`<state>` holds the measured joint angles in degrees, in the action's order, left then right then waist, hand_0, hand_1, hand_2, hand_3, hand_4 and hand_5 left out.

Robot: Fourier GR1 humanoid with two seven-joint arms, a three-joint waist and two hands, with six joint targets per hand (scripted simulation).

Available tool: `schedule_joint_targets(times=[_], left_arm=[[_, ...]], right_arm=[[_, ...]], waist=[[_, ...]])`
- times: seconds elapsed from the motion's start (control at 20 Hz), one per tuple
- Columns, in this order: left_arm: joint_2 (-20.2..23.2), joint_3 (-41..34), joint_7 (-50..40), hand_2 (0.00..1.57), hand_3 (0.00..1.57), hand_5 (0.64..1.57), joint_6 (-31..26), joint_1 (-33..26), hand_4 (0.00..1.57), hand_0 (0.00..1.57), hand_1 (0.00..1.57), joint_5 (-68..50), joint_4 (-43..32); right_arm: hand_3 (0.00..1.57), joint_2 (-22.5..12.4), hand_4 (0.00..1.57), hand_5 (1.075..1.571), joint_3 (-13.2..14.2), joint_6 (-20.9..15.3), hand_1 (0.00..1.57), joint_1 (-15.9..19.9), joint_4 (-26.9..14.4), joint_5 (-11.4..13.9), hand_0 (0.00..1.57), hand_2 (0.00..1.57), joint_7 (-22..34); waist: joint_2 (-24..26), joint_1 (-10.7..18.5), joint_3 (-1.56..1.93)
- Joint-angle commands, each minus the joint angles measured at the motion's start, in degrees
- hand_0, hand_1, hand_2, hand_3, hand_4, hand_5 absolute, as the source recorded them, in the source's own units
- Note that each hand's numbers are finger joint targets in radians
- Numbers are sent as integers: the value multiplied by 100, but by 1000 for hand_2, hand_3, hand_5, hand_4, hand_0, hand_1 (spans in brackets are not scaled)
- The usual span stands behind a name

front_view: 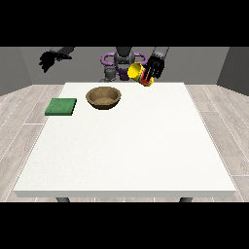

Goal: Pick the cup and pour the ball into the bowl, then pick the bowl and place it on the pad

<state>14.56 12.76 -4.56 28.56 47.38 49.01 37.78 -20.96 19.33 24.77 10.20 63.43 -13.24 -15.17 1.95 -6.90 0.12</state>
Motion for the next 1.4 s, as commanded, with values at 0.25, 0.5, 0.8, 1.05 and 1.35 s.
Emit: schedule_joint_targets(times=[0.25,0.5,0.8,1.05,1.35], left_arm=[[-615,1697,-1456,1571,1571,1400,-443,685,1380,1501,1501,2337,-338],[-1089,2320,-1710,1571,1571,1019,-1277,973,1571,1494,1494,3039,-530],[-1022,3379,-1736,1571,1571,1236,-1919,1082,1491,1498,1498,4260,-843],[-1347,3581,-1699,1571,1571,1137,-2511,1233,1529,1449,1449,4713,-736],[-837,2794,-1322,1571,1571,1136,-2185,969,1535,1449,1449,4310,-435]], right_arm=[[0,66,0,1571,-38,-57,0,23,-350,161,0,0,-219],[0,14,0,1571,-66,98,0,344,-344,6,0,0,2],[0,-155,0,1571,43,258,0,266,-578,-23,0,0,-107],[0,-314,0,1571,231,182,0,325,-745,-63,0,0,-184],[0,-9,0,1569,-60,214,0,-75,-478,-116,0,0,469]], waist=[[164,-20,8],[170,-123,-4],[186,-31,-4],[153,84,-9],[577,-1,-17]])
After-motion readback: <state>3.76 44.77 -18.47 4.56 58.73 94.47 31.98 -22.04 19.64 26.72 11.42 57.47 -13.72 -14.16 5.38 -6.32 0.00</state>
